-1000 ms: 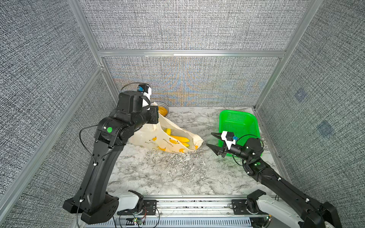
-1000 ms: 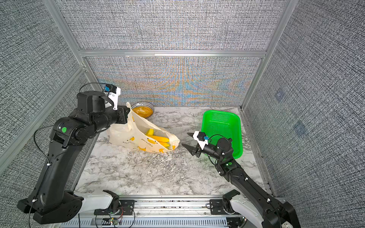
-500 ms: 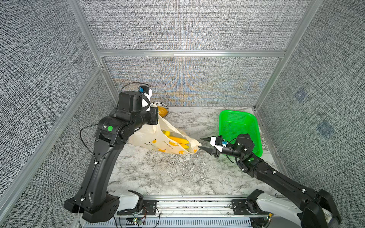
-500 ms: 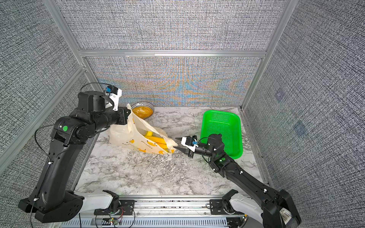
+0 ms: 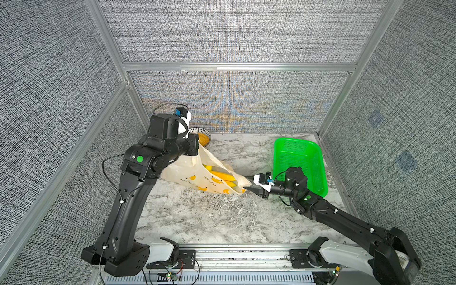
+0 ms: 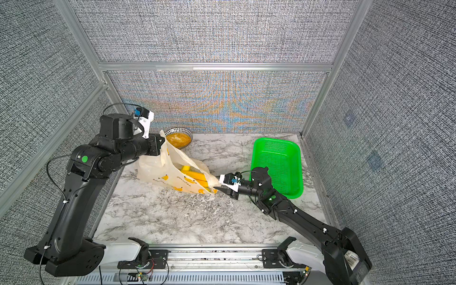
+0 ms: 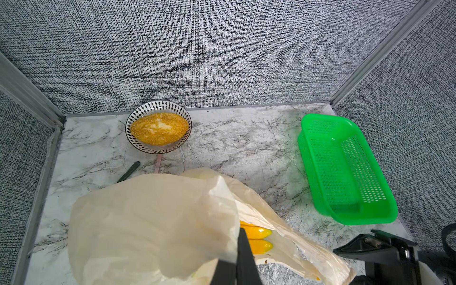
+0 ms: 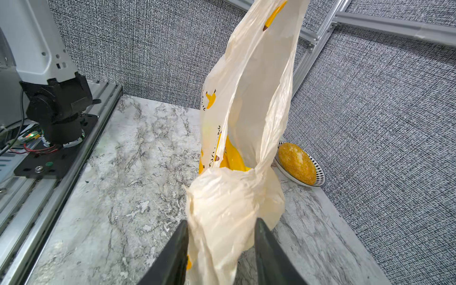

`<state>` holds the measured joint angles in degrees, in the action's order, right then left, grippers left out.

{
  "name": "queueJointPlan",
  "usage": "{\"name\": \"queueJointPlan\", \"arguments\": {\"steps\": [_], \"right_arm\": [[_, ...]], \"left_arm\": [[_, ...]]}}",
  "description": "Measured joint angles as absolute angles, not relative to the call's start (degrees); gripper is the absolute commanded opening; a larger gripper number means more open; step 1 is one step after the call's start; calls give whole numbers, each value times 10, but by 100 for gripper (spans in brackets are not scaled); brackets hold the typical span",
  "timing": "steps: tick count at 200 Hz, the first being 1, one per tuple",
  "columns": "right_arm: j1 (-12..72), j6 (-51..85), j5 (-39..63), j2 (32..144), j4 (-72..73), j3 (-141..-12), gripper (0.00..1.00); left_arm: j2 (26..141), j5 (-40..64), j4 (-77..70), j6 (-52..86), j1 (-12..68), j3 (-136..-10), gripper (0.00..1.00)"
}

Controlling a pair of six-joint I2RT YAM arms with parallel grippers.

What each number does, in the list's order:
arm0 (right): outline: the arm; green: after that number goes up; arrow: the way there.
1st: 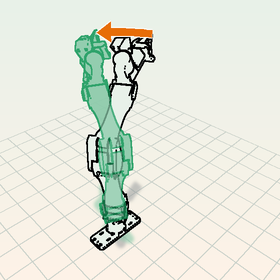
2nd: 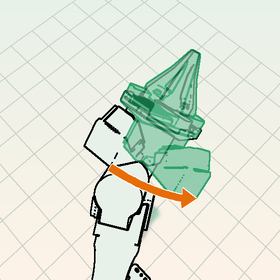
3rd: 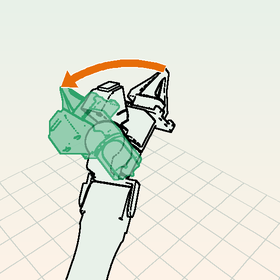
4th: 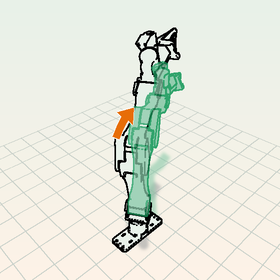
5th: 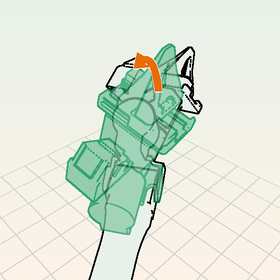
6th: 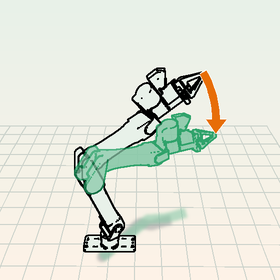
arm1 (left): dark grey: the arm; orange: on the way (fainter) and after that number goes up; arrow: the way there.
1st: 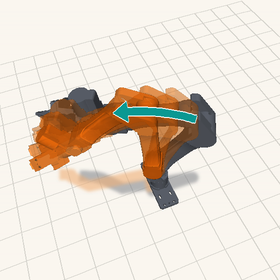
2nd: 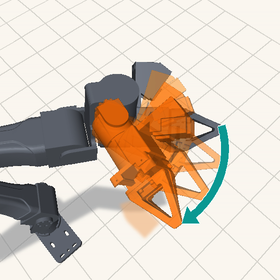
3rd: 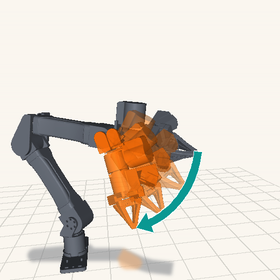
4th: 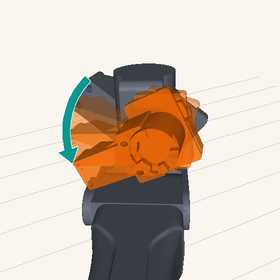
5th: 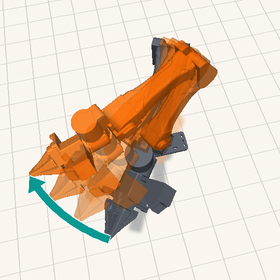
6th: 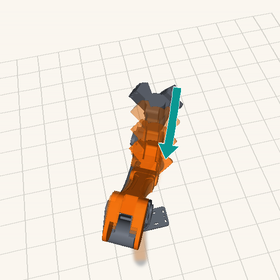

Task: Place the banana into a plastic bag & tie a knot
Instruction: Adjust the plastic bag at the center of the board.

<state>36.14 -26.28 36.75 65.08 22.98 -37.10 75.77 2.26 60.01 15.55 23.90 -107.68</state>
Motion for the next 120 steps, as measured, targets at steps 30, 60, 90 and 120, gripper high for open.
{"name": "queueJointPlan", "arguments": {"steps": [30, 60, 90, 120], "right_arm": [[376, -271, 359, 668, 211, -393, 2], [381, -257, 342, 673, 182, -429, 0], [382, -197, 303, 654, 160, -477, 0], [382, -116, 256, 646, 119, -576, 0]], "left_arm": [[758, 30, 597, 156, 239, -1076, 0], [757, 30, 596, 156, 238, -1076, 0], [755, 30, 596, 156, 236, -1087, 0], [746, 30, 596, 156, 234, -1104, 0]]}}
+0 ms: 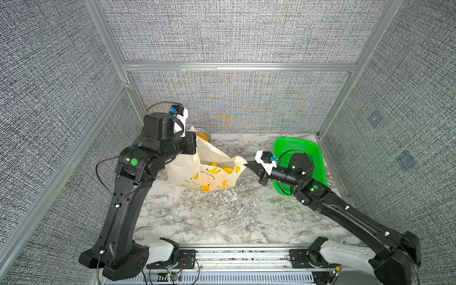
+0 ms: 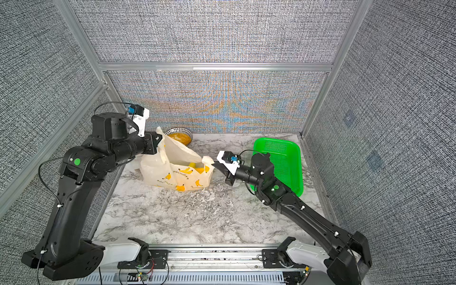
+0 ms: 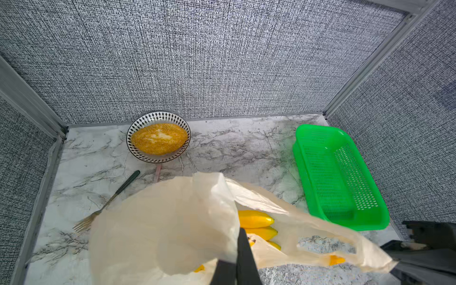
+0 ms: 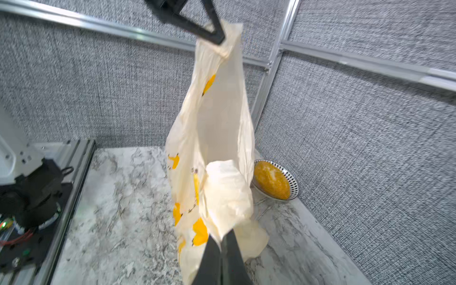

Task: Place the banana into a plastic bag & tie a knot
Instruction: Adjust the plastic bag at the center of the board.

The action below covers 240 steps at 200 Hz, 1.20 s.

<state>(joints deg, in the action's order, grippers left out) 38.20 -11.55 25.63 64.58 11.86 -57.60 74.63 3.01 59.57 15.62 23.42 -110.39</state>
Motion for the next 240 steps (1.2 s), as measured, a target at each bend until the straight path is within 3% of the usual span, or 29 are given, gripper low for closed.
{"name": "queueJointPlan", "arguments": {"steps": [68, 81, 100, 130, 197, 240], "right_arm": [[366, 12, 151, 669, -9, -751, 0], [348, 29, 139, 672, -27, -755, 0], [309, 54, 136, 679, -49, -752, 0], [251, 86, 162, 699, -62, -740, 0], [212, 122, 243, 715, -57, -746, 0], [199, 123, 262, 726, -59, -767, 0]], "left_arm": [[737, 31, 585, 156, 231, -1124, 4], [733, 30, 578, 156, 231, -1104, 23], [721, 31, 558, 157, 230, -1061, 64], [680, 36, 519, 167, 228, -979, 99], [461, 18, 295, 156, 228, -695, 100], [319, 121, 72, 113, 228, -460, 99]]}}
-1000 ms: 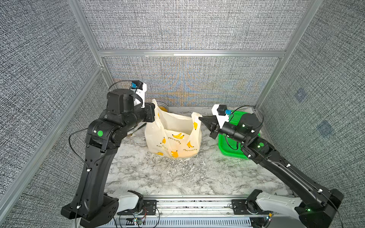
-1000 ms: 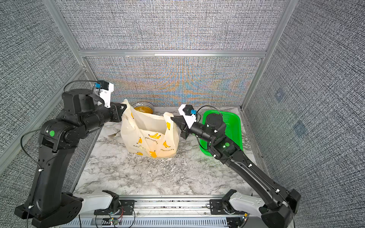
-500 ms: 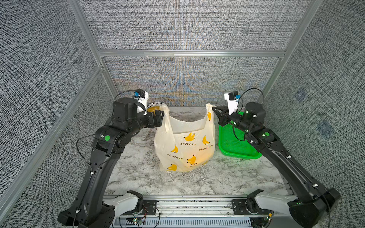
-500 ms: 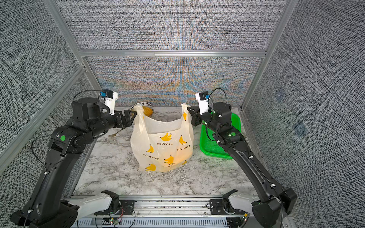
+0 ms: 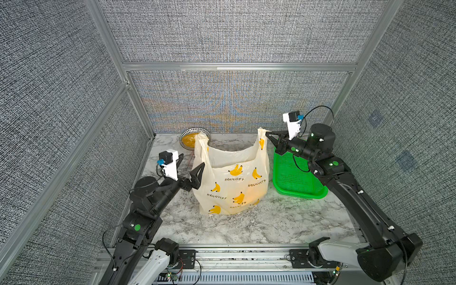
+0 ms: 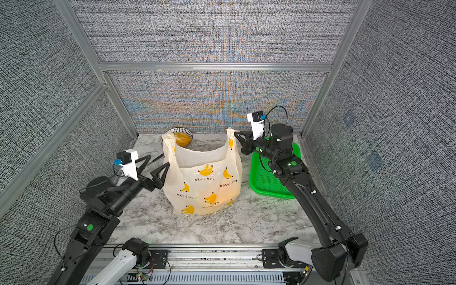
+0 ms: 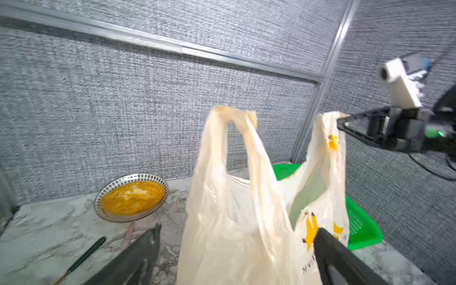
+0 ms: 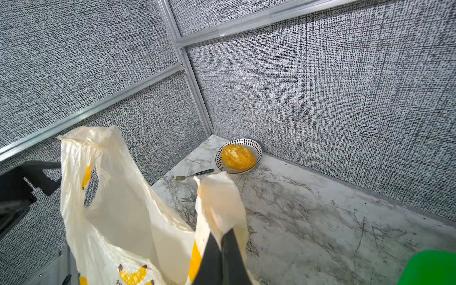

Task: Place the banana into a plastic bag & tie a knot
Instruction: Adjust the plastic bag at the center of the board.

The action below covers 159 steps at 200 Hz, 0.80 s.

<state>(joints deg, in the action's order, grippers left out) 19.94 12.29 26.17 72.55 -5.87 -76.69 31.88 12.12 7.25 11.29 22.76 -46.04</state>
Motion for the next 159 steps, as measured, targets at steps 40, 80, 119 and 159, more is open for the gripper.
{"name": "queueJointPlan", "arguments": {"steps": [40, 80, 119, 159], "right_arm": [[195, 129, 283, 750, -65, -795, 0], [194, 128, 298, 754, -83, -816, 0], [194, 126, 307, 754, -91, -837, 0], [194, 126, 316, 763, -96, -837, 0]], "left_arm": [[308, 176, -10, 72, 228, -453, 99], [376, 150, -11, 29, 227, -500, 98], [455, 132, 15, -20, 227, -584, 94], [481, 136, 80, -58, 227, -648, 88]]}}
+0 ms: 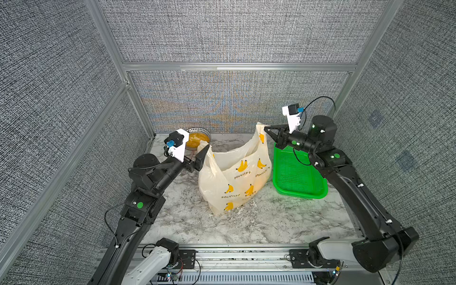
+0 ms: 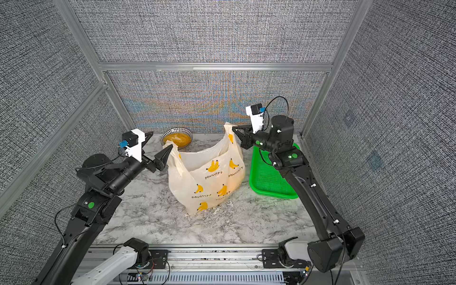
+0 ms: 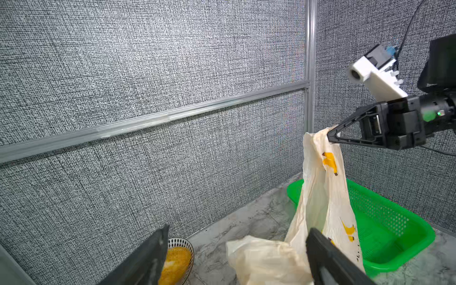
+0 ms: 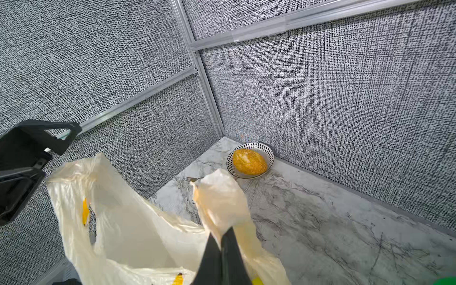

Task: Place the banana into a plastic bag & tie a knot
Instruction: Adjust the plastic bag at the center of the board.

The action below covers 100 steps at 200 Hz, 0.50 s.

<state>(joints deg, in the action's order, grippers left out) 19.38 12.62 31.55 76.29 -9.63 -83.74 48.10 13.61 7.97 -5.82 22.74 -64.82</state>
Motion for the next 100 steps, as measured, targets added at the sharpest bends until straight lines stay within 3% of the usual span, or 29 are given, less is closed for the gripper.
{"name": "queueJointPlan", "arguments": {"steps": [58, 100], "right_arm": [[187, 125, 318, 785, -109, -856, 0], [186, 126, 322, 791, -109, -857, 0]], "left_arm": [[450, 181, 123, -70, 244, -638, 77], [489, 167, 145, -96, 256, -673, 67]]}}
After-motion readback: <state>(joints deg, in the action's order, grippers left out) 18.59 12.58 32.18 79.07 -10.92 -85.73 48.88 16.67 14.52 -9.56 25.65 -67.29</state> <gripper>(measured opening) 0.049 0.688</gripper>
